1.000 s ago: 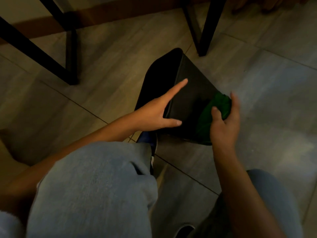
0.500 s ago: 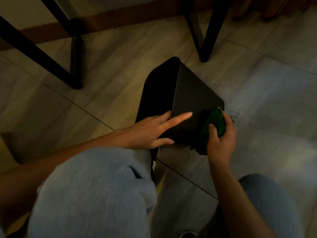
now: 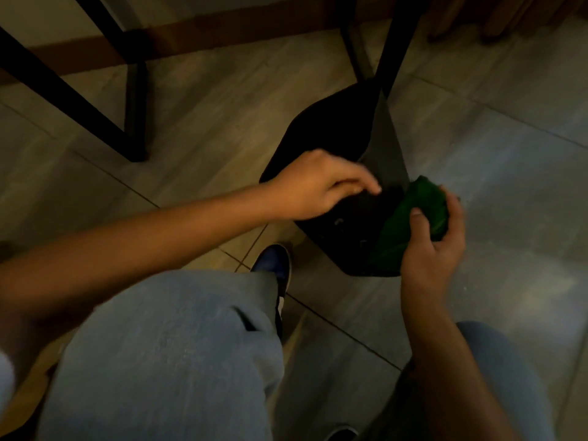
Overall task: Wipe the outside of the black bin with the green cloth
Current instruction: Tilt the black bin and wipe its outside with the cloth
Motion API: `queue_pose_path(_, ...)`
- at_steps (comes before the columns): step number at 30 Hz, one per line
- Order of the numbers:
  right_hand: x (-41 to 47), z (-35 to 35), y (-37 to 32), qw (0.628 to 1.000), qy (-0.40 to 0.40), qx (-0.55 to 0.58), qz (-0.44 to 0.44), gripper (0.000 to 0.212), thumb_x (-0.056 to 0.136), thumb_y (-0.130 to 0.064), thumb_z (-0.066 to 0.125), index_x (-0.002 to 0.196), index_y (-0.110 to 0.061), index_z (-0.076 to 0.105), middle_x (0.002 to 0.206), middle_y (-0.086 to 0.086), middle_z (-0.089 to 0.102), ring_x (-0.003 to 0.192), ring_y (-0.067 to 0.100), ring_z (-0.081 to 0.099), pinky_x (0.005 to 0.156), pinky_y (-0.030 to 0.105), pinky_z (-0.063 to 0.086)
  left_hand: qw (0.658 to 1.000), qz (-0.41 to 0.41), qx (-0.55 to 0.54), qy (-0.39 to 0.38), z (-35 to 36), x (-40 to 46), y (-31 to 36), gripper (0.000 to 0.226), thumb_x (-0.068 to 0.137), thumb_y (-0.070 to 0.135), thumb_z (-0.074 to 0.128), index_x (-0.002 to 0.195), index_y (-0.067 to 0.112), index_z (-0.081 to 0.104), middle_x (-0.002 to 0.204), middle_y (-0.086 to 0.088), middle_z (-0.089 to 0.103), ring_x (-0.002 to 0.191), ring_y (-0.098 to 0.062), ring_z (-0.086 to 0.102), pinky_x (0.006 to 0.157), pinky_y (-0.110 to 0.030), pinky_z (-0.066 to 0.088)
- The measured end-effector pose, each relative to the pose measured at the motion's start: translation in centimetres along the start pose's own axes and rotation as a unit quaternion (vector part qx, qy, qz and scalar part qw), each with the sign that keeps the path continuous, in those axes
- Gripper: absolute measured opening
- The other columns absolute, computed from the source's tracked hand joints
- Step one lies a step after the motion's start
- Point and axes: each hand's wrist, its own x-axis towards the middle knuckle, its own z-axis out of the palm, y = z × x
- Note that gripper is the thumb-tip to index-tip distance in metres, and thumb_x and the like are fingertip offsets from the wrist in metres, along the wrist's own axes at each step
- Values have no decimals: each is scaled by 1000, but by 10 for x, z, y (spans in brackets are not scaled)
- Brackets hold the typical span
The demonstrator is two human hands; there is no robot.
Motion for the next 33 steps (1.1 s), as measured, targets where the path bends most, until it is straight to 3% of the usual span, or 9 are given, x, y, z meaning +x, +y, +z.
queue_pose_path(9,7,-9,-3,1000,9,0,-9,45,98,-13,63,142,-21,59,137,6,63,125,17,64,107,47,54,989,-149,-9,5,-14,78,5,30,100,22,59,129,29,66,133,9,65,127,-6,56,111,-33,44)
queue_pose_path(13,11,-12,0,1000,14,-10,-7,45,98,-14,63,142,-18,58,137,6,62,125,17,63,108,47,53,993,-103,-43,-46,-18,65,8,65,98,20,62,156,28,32,161,1,37,145,-10,37,117,-22,32)
queue_pose_path(17,18,-15,5,1000,11,-19,3,46,97,-19,63,142,-20,58,137,7,62,125,18,63,108,48,53,997,-41,-47,-41,-10,15,-5,77,101,21,59,161,24,10,164,2,28,118,-15,65,94,-36,58)
queue_pose_path(19,18,-13,7,1000,1,-18,5,44,97,-21,64,141,-25,59,136,6,63,125,19,63,107,49,53,999,-29,-22,-1,-4,-4,-9,67,103,25,56,160,23,20,146,-6,55,81,-14,71,66,-38,60)
queue_pose_path(20,17,-11,7,1000,-1,-19,1,44,97,-22,64,140,-27,59,136,6,63,124,18,63,107,49,53,1000,-19,1,18,0,-10,-11,60,104,26,55,158,24,28,116,-13,70,60,-12,62,52,-37,53)
queue_pose_path(22,17,-7,5,1000,1,-24,-6,43,96,-23,64,139,-28,60,136,5,63,125,18,64,107,49,54,999,-13,20,38,4,-15,-13,49,104,24,55,152,23,42,68,-8,63,44,-14,47,42,-35,40)
queue_pose_path(24,19,-8,4,1000,2,-28,-10,44,96,-22,64,140,-26,60,136,5,64,125,18,63,107,48,53,999,-31,-20,32,-1,-13,-8,46,103,21,56,149,22,47,77,1,69,53,-11,56,49,-27,45)
queue_pose_path(27,23,-14,4,999,-7,-38,-21,44,95,-27,64,139,-25,60,136,5,65,125,21,63,106,51,53,995,-75,-65,-16,-17,3,-2,51,102,16,57,151,23,44,136,11,60,115,5,61,97,-19,50)
queue_pose_path(33,26,-16,4,998,-12,-59,-10,44,90,-28,65,134,-25,63,131,4,66,121,22,65,102,52,55,982,-151,-101,-45,-19,20,-2,57,101,13,57,153,26,39,129,22,51,108,24,52,95,-4,42)
